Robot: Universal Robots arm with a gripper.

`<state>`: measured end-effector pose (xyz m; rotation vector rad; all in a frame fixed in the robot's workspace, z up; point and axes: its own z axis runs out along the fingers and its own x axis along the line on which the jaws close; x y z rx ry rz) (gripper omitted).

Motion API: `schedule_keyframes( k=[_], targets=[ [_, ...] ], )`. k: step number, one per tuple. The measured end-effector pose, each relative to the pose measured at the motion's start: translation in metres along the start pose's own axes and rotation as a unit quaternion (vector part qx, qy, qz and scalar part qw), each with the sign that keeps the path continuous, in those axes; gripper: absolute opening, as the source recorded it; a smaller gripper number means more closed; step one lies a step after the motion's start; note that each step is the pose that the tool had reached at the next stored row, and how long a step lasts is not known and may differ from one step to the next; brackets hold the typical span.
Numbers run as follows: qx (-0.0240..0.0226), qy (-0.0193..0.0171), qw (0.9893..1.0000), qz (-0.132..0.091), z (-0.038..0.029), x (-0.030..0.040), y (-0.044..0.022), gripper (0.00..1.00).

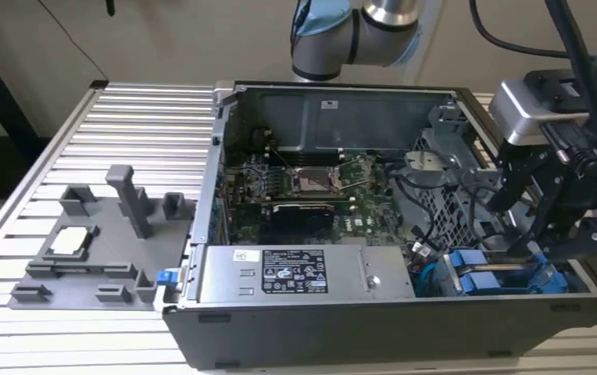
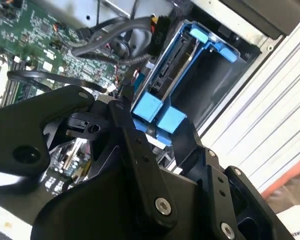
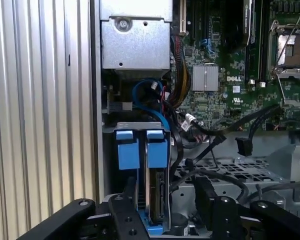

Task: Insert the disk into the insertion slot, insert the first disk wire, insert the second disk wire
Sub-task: 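Insert the disk into the insertion slot, then insert the first disk wire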

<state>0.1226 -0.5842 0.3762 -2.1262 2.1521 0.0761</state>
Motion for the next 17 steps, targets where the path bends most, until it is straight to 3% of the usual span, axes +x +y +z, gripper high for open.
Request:
schedule_keyframes(
  k=[2,3,4,10,17],
  targets=[
    [0.0152,-0.0075,0.9999,-0.002,0.0000,0.0000,0.0000,0.58],
    [0.0216,-0.0092,0.9997,-0.004,-0.0001,-0.0001,0.0000,0.58],
    [0.0223,-0.0100,0.9997,-0.010,0.0000,-0.0001,-0.0002,0.58],
    [0.0170,-0.0121,0.9990,-0.038,0.0002,0.0000,-0.0029,0.58],
    [0.0102,-0.0128,0.9987,-0.048,0.0009,-0.0002,-0.0186,0.58]
  ],
)
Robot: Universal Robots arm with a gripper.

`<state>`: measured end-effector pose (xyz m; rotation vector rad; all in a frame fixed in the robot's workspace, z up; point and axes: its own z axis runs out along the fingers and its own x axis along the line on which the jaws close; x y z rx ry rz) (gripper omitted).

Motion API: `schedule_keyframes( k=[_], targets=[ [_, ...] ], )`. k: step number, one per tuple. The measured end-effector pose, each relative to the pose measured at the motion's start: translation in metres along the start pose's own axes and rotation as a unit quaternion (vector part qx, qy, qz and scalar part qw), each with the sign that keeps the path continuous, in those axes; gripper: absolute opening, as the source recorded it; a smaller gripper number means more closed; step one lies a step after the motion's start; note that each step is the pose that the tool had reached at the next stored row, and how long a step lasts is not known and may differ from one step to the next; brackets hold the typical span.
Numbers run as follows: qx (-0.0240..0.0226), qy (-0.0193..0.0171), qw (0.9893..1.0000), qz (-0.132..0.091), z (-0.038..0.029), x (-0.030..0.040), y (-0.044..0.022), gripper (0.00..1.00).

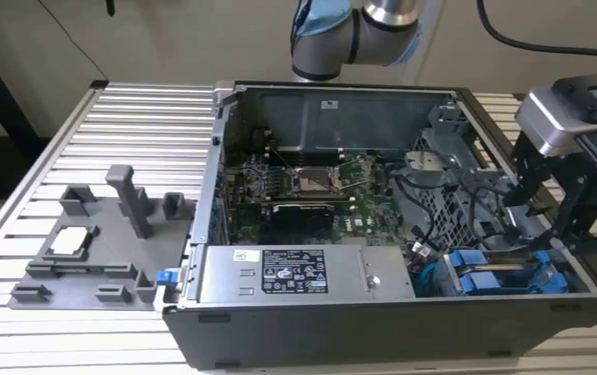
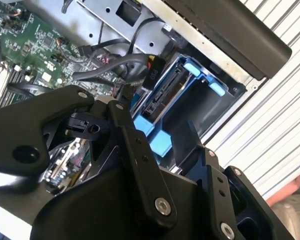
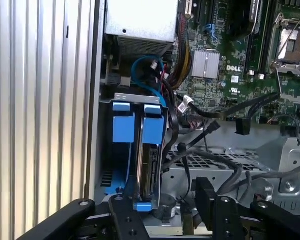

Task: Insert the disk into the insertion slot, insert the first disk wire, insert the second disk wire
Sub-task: 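Insert the first disk wire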

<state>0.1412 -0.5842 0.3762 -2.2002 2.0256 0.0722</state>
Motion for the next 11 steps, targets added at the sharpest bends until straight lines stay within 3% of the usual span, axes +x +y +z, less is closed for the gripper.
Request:
schedule_keyframes(
  k=[2,5,11],
  targets=[
    [-0.0025,-0.0004,1.0000,-0.003,0.0002,0.0003,-0.0027,0.58],
    [-0.0104,-0.0005,0.9999,-0.003,-0.0013,-0.0007,-0.0054,0.58],
    [-0.0103,-0.0002,0.9999,0.000,-0.0008,-0.0044,-0.0060,0.58]
  ],
)
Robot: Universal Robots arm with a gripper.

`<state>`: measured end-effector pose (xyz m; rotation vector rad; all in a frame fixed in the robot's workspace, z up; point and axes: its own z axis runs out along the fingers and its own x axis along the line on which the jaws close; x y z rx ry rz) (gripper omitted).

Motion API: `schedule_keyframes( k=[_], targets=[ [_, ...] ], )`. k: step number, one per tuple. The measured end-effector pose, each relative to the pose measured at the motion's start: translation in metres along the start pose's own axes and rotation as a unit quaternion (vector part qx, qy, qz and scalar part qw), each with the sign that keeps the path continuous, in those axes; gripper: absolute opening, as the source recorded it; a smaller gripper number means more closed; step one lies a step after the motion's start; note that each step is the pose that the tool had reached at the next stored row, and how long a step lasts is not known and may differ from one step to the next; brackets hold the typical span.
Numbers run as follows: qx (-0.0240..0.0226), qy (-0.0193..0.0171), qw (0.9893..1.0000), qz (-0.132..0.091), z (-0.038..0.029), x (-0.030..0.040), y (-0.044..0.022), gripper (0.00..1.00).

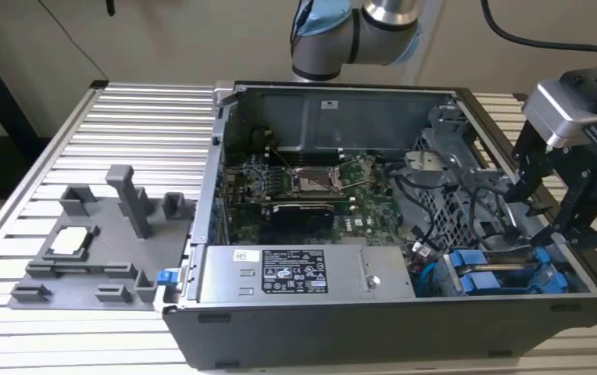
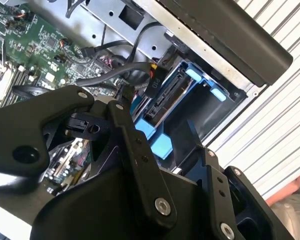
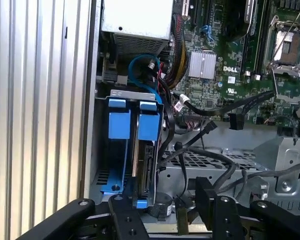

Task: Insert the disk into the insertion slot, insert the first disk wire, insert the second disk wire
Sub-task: 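Insert the first disk wire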

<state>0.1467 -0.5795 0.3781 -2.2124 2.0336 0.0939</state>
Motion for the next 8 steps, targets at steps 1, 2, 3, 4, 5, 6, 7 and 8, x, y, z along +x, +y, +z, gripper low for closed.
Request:
schedule_keyframes(
  k=[1,2,3,4,5,6,7,8],
  targets=[
    [0.0000,0.0000,1.0000,0.000,0.0000,0.0000,0.0000,0.58],
    [0.0000,0.0000,1.0000,0.000,0.0000,0.0000,-0.0001,0.58],
    [0.0000,0.0000,1.0000,0.000,0.0000,0.0000,-0.0002,0.58],
    [0.0000,0.0000,1.0000,0.000,0.0000,0.0000,-0.0002,0.58],
    [0.0000,0.0000,1.0000,0.000,0.0000,0.0000,-0.0003,0.58],
    [0.0000,0.0000,1.0000,0.000,0.0000,0.0000,-0.0003,0.58],
    [0.0000,0.0000,1.0000,0.000,0.0000,0.0000,-0.0004,0.58],
    [0.0000,0.0000,1.0000,0.000,0.0000,0.0000,-0.0004,0.58]
  ],
)
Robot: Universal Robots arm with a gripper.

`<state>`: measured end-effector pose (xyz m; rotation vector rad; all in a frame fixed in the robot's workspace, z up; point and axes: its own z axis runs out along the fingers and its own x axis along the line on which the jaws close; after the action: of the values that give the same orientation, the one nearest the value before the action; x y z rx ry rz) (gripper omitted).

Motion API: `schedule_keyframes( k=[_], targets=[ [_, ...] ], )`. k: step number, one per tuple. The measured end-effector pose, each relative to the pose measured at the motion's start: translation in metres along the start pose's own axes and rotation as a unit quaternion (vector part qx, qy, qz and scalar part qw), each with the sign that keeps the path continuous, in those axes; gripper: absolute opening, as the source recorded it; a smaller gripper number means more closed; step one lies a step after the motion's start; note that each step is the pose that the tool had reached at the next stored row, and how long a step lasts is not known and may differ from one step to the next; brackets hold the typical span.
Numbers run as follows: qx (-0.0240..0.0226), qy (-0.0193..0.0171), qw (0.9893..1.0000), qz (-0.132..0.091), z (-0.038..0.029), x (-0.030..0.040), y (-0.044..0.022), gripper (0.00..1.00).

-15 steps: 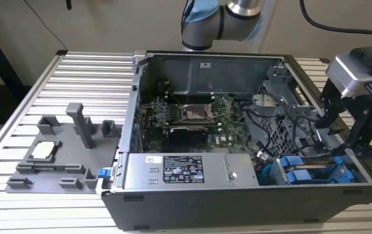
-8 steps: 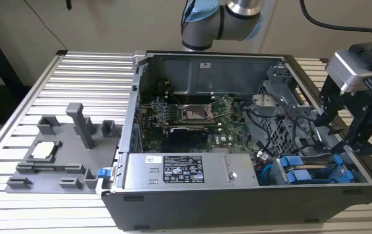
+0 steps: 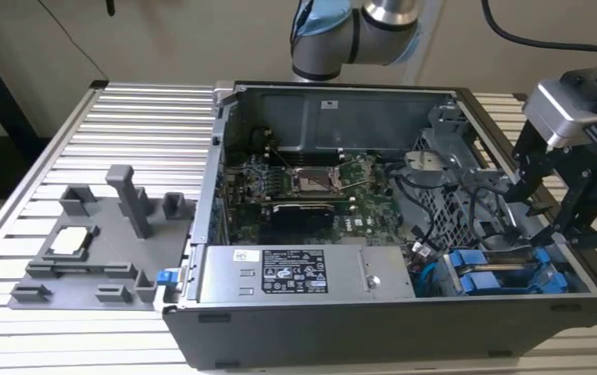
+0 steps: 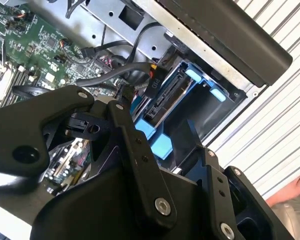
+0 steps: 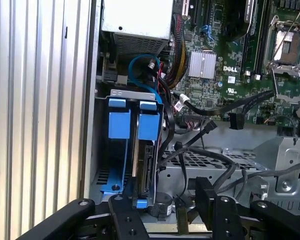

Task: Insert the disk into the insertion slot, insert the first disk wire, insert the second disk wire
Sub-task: 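Insert the first disk wire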

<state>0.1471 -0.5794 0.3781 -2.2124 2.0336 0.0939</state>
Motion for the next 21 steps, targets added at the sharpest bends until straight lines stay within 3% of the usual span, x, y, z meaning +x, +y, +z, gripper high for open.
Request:
schedule_keyframes(
  k=[8,9,12,13,15,16,20,21],
  targets=[
    [-0.0005,-0.0013,1.0000,-0.004,0.0001,-0.0001,-0.0009,0.58],
    [-0.0005,-0.0038,1.0000,-0.006,0.0001,-0.0001,-0.0012,0.58],
    [0.0008,-0.0183,0.9998,-0.011,0.0001,0.0000,-0.0020,0.58],
    [0.0020,-0.0211,0.9997,-0.013,0.0002,0.0000,-0.0020,0.58],
    [0.0029,-0.0214,0.9996,-0.020,0.0003,-0.0001,-0.0026,0.58],
    [0.0046,-0.0215,0.9995,-0.024,0.0004,-0.0001,-0.0025,0.58],
    [0.0211,-0.0208,0.9987,-0.041,0.0011,0.0001,-0.0026,0.58],
    [0.0224,-0.0207,0.9986,-0.044,0.0011,0.0002,-0.0037,0.58]
  ],
)
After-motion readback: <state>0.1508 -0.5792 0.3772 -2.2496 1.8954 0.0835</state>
